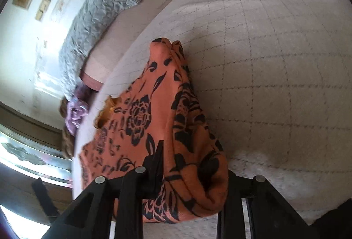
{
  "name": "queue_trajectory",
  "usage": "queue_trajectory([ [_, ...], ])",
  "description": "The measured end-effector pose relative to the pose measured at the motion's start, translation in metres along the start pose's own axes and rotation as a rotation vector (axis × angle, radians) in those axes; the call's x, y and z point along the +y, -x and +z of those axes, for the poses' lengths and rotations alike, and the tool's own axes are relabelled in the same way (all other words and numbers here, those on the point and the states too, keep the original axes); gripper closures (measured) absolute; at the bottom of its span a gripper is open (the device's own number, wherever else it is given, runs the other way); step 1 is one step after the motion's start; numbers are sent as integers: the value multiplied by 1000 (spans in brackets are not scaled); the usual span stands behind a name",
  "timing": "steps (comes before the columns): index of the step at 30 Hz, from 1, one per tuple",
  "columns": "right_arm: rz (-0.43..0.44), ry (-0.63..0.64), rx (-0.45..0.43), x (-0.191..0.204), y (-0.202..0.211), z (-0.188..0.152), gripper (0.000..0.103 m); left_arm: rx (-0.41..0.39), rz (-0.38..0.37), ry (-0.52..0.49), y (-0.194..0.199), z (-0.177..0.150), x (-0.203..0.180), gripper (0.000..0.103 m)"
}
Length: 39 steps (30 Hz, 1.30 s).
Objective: Fold small clothes
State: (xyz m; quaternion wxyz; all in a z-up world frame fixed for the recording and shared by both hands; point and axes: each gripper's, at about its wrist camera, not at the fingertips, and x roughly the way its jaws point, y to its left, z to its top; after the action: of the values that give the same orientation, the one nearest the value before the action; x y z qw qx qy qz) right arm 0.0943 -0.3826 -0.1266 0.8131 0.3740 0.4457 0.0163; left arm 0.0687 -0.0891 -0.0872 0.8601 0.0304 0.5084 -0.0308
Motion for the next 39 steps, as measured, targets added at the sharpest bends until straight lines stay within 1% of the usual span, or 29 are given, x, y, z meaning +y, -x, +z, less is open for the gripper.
queue_trajectory([
  [3, -83, 119, -69, 26, 15, -5, 83, -2, -2, 0, 0, 0, 1, 37],
  [4, -95, 138, -76, 31, 17, -6, 83, -3, -4, 5, 1, 0, 1, 37],
  [5, -101, 138, -71, 31, 16, -7, 82, -4, -9, 16, 4, 1, 2, 38],
  [7, -89, 68, -29, 14, 4, -5, 78, -27, -29, 41, 13, 2, 5, 38],
  [8, -50, 7, -5, 1, -1, -5, 74, -61, -38, 47, 21, 2, 6, 37],
  [9, 14, -56, 7, -12, -3, -5, 68, -85, -33, 43, 24, 1, 6, 37],
  [10, 62, -90, 1, -19, -1, -4, 65, -95, -21, 37, 24, 1, 5, 34],
  [11, 90, -104, -5, -22, 2, -4, 48, -84, -7, 26, 19, 0, 3, 33],
  [12, 131, -112, -18, -23, 4, -3, 36, -34, 6, 11, 6, -3, 0, 33],
  [13, 153, -114, -25, -22, 5, -2, 35, 2, 14, -5, -5, -6, -3, 32],
  [14, 142, -111, -23, -20, 3, -1, 35, -48, 37, -37, -6, -10, -6, 30],
  [15, 134, -104, -19, -18, 0, 1, 36, -55, 49, -57, -6, -10, -9, 30],
  [16, 125, -92, -16, -16, -3, 3, 43, -51, 50, -59, -5, -9, -9, 30],
  [17, 94, -80, -12, -14, -7, 5, 69, -44, 40, -50, -5, -8, -7, 30],
  [18, 48, -68, 3, -11, -11, 9, 77, -31, 22, -39, -6, -6, -4, 30],
  [20, 19, -56, 15, -5, -13, 13, 82, -22, -5, -30, -6, -4, 1, 29],
  [22, -32, 34, -13, 21, -4, 16, 83, -20, -59, 17, 0, -2, 13, 30],
  [23, -50, 101, -46, 41, 5, 16, 84, -23, -79, 43, 1, -2, 18, 30],
  [26, -65, 347, -136, 117, 28, 6, 84, -63, -160, 187, 18, -5, 51, 30],
  [28, -56, 492, -154, 165, 29, -11, 84, -99, -162, 270, 31, -10, 76, 30],
  [29, -68, 590, -139, 191, 20, -26, 84, -115, -169, 309, 37, -13, 90, 30],
  [31, -72, 684, -131, 214, 5, -52, 79, -125, -184, 386, 45, -20, 120, 30],
  [32, -71, 738, -110, 225, -13, -71, 73, -124, -188, 402, 47, -23, 126, 30],
  [34, -64, 802, -31, 231, -42, -94, 45, -107, -214, 427, 47, -27, 140, 30],
  [35, -26, 803, 62, 229, -65, -107, 33, -100, -235, 434, 46, -27, 144, 30],
  [36, -5, 785, 118, 226, -77, -114, 32, -95, -250, 439, 46, -27, 146, 30],
  [37, -8, 772, 133, 222, -84, -120, 32, -90, -268, 441, 46, -25, 145, 30],
  [38, 4, 772, 97, 220, -78, -122, 32, -90, -299, 441, 47, -23, 145, 30],
  [39, 36, 755, 89, 215, -70, -121, 32, -86, -348, 440, 47, -20, 141, 30],
])
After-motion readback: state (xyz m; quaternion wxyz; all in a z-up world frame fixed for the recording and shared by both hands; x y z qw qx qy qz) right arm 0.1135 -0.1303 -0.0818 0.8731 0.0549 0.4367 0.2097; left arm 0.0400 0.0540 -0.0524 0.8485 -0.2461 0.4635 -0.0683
